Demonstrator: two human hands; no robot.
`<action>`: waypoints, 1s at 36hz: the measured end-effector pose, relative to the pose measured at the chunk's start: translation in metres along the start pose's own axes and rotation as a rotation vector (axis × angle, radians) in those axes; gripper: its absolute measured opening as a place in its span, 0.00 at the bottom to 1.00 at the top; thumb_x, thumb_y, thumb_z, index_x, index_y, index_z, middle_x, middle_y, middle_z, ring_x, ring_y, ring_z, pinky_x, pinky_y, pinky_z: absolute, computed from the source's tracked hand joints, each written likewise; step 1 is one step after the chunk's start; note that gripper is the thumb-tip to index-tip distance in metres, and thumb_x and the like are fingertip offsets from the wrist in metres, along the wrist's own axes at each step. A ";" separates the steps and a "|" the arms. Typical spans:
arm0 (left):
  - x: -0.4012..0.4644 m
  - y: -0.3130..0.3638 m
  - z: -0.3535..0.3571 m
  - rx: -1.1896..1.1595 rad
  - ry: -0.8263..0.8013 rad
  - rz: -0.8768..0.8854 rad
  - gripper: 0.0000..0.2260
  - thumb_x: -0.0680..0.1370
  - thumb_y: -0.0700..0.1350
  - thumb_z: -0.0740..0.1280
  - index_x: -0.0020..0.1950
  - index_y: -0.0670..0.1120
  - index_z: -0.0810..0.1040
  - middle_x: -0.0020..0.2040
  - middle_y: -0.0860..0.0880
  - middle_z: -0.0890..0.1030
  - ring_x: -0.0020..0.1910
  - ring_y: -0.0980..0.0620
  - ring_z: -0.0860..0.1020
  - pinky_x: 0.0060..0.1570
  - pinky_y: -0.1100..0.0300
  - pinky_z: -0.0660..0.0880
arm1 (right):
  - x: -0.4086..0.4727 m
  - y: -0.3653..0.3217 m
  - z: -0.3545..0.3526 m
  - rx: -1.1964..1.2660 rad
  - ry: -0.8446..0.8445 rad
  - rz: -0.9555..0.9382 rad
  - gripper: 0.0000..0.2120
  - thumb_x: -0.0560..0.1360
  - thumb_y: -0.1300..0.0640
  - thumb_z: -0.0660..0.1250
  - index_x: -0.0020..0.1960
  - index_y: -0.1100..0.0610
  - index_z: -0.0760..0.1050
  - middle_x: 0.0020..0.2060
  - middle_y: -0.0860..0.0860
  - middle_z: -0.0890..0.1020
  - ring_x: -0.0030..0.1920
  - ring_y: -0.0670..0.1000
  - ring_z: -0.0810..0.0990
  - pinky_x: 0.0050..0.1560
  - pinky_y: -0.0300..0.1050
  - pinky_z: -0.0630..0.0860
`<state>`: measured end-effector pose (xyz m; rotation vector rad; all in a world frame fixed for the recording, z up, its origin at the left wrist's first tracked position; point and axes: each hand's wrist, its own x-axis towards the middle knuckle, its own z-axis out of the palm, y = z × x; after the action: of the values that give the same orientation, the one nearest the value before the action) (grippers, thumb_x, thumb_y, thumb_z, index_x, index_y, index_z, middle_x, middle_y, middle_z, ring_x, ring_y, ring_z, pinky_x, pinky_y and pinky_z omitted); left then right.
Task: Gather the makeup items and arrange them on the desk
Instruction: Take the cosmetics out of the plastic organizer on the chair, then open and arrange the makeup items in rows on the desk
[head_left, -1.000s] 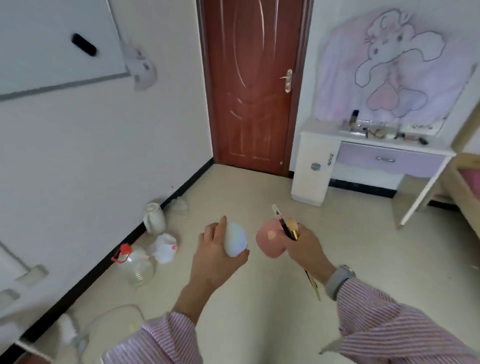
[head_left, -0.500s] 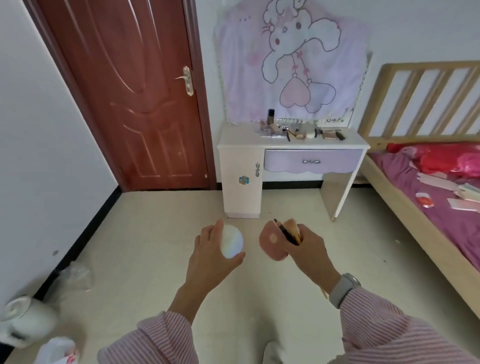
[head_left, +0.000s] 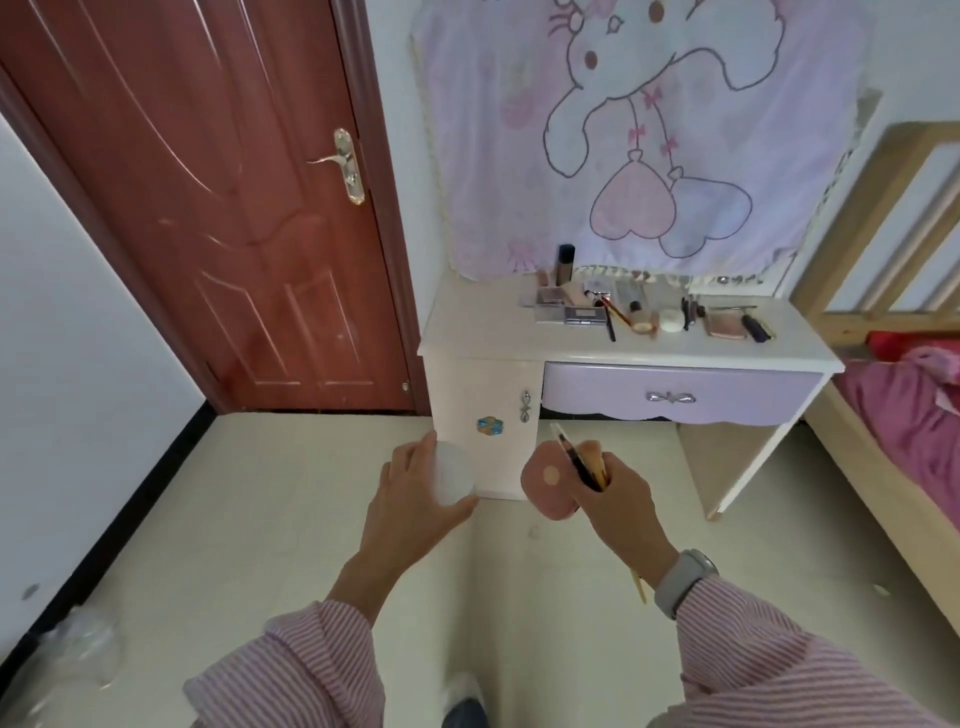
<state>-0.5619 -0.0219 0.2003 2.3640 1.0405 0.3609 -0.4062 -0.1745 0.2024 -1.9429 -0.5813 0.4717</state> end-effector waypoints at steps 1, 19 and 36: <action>0.022 -0.004 0.004 -0.003 -0.004 -0.007 0.40 0.70 0.58 0.70 0.75 0.49 0.54 0.69 0.50 0.62 0.66 0.50 0.64 0.60 0.53 0.69 | 0.022 0.001 0.005 0.003 -0.001 0.010 0.15 0.73 0.55 0.68 0.33 0.57 0.65 0.27 0.48 0.69 0.27 0.45 0.65 0.25 0.27 0.64; 0.423 -0.061 0.064 0.012 -0.224 -0.094 0.39 0.70 0.55 0.70 0.75 0.48 0.54 0.69 0.50 0.60 0.64 0.50 0.69 0.59 0.57 0.70 | 0.417 -0.021 0.113 -0.078 -0.087 0.125 0.12 0.75 0.56 0.64 0.35 0.56 0.68 0.30 0.51 0.73 0.30 0.50 0.70 0.31 0.40 0.66; 0.660 -0.099 0.157 0.115 -0.258 -0.110 0.41 0.70 0.55 0.72 0.75 0.46 0.55 0.72 0.48 0.62 0.71 0.48 0.59 0.67 0.54 0.61 | 0.696 0.024 0.176 -0.857 -0.306 -0.366 0.17 0.73 0.64 0.63 0.62 0.57 0.72 0.58 0.56 0.73 0.48 0.59 0.78 0.31 0.48 0.69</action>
<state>-0.1119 0.4687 0.0353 2.3624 1.0851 -0.0451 0.0618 0.3506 0.0583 -2.4850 -1.4921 0.3021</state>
